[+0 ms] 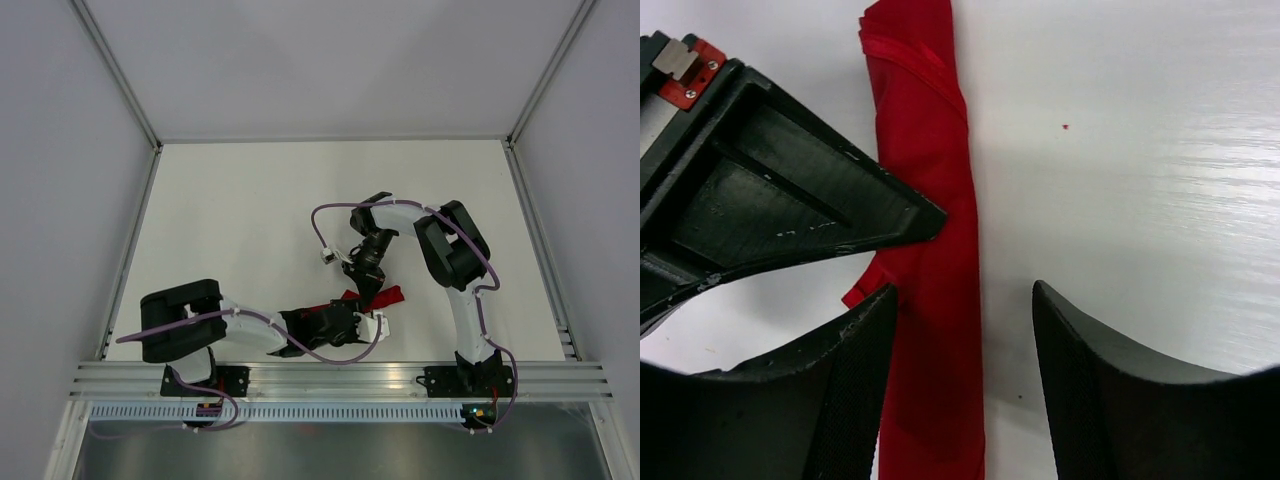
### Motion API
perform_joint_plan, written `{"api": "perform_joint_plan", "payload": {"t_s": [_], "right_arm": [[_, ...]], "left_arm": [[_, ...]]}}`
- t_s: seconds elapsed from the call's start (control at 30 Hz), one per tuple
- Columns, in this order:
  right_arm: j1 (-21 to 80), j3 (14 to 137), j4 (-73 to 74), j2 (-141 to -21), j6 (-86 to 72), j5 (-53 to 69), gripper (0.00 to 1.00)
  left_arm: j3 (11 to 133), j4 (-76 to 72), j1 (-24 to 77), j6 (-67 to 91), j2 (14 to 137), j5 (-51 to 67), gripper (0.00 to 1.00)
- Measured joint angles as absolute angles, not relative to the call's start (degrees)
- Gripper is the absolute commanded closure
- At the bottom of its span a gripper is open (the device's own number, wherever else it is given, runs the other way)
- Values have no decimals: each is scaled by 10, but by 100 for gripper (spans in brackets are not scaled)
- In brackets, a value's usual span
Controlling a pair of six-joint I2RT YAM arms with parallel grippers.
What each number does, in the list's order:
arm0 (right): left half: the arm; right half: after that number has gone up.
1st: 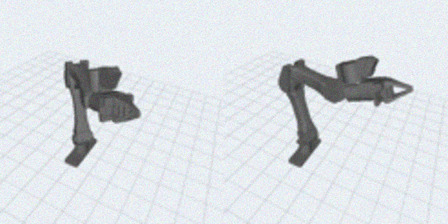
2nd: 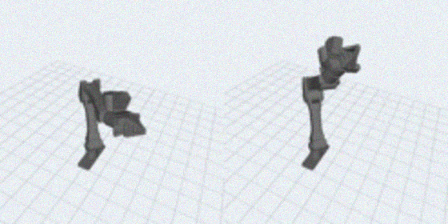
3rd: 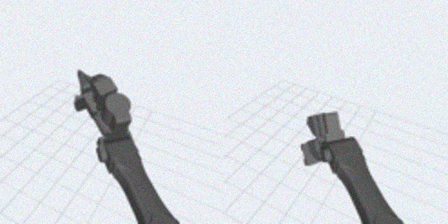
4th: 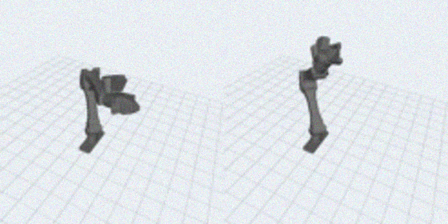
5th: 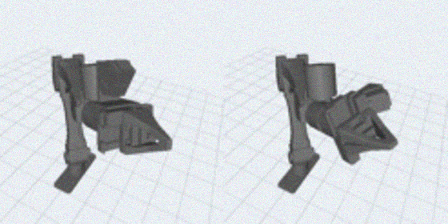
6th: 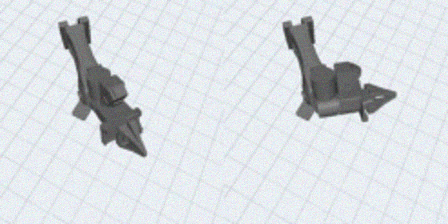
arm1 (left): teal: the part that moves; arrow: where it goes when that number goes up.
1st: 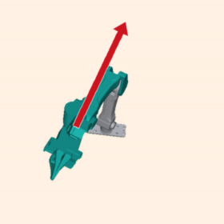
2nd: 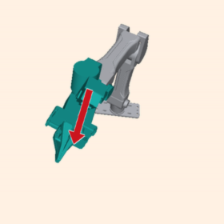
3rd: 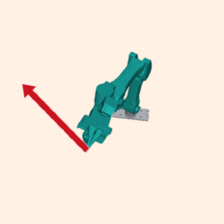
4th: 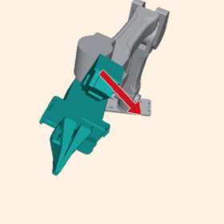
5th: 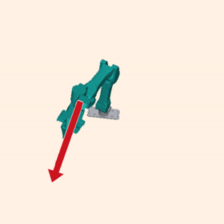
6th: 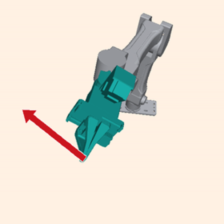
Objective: Fold the napkin, place the utensils inside, and roll it up
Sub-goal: Roll the napkin with the utensil
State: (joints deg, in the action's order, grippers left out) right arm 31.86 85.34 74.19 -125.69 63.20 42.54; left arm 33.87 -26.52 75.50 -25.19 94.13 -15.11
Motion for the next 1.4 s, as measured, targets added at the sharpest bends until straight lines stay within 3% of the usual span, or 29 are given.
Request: {"api": "perform_joint_plan", "payload": {"t_s": [0.27, 0.5, 0.6, 0.63, 0.7, 0.83, 1.13, 1.4], "right_arm": [[318, 858, 747, -1261, 632, 427, 90], [316, 860, 749, -1263, 632, 429, 87], [315, 862, 751, -1263, 632, 429, 71], [313, 862, 751, -1263, 631, 429, 61], [312, 863, 756, -1263, 630, 430, 55], [302, 870, 768, -1256, 621, 437, 33], [196, 994, 685, -1213, 519, 448, 29], [70, 974, 529, -1086, 343, 416, 28]], "left_arm": [[339, -276, 729, -251, 951, -154, 52], [339, -267, 716, -249, 951, -132, 75], [341, -263, 714, -248, 951, -125, 86], [344, -258, 712, -248, 951, -122, 88], [352, -248, 709, -245, 951, -116, 92], [371, -222, 691, -224, 951, -97, 96], [398, -183, 627, -134, 951, -33, 98], [467, -142, 593, -34, 996, -25, 98]]}}
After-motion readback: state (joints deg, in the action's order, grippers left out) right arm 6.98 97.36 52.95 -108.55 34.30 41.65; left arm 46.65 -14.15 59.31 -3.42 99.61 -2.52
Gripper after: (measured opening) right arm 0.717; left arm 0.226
